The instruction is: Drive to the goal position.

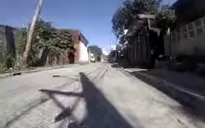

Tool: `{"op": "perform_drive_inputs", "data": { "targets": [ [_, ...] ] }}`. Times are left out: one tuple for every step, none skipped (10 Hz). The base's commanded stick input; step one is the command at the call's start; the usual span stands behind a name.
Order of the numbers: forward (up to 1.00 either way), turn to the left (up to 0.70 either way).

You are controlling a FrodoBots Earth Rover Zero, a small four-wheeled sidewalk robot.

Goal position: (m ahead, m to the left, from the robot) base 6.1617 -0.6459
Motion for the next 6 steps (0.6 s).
{"op": "perform_drive_inputs", "data": {
  "targets": [
    [0.85, 0.0],
    [0.85, 0.0],
    [0.85, 0.0],
    [0.85, 0.0],
    [0.85, 0.0],
    [0.85, 0.0]
  ]
}}
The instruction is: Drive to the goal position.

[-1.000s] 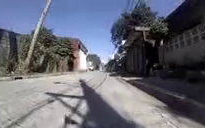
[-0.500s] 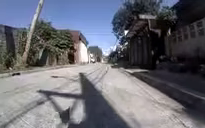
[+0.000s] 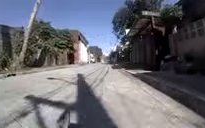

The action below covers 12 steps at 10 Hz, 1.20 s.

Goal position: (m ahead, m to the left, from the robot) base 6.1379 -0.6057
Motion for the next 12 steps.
{"op": "perform_drive_inputs", "data": {
  "targets": [
    [0.85, 0.0],
    [0.85, 0.0],
    [0.85, 0.0],
    [0.85, 0.0],
    [0.85, 0.0],
    [0.85, 0.0],
    [0.85, 0.0],
    [0.85, 0.0],
    [0.85, 0.0],
    [0.85, 0.0],
    [0.85, 0.0],
    [0.85, 0.0]
  ]
}}
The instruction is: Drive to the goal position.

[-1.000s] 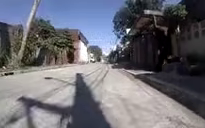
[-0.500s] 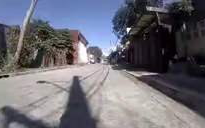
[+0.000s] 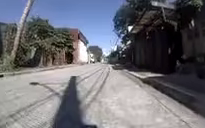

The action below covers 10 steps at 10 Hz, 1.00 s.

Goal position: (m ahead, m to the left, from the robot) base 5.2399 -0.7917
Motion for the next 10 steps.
{"op": "perform_drive_inputs", "data": {
  "targets": [
    [0.85, 0.0],
    [0.85, 0.0],
    [0.85, 0.0],
    [0.85, 0.0],
    [0.85, 0.0],
    [0.85, 0.0],
    [0.85, 0.0],
    [0.85, 0.0],
    [0.85, 0.0],
    [0.85, 0.0]
  ]
}}
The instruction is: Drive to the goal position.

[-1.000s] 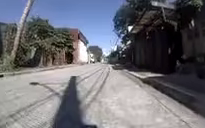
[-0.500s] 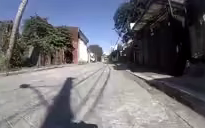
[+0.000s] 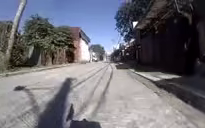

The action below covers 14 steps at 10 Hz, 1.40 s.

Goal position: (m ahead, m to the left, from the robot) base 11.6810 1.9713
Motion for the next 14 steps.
{"op": "perform_drive_inputs", "data": {
  "targets": [
    [0.85, 0.0],
    [0.85, 0.0],
    [0.85, 0.0],
    [0.85, 0.0],
    [0.85, 0.0],
    [0.85, 0.0],
    [0.85, 0.0],
    [0.85, 0.0],
    [0.85, 0.0],
    [0.85, 0.0],
    [0.85, 0.0],
    [0.85, 0.0],
    [0.85, 0.0],
    [0.85, 0.0]
  ]
}}
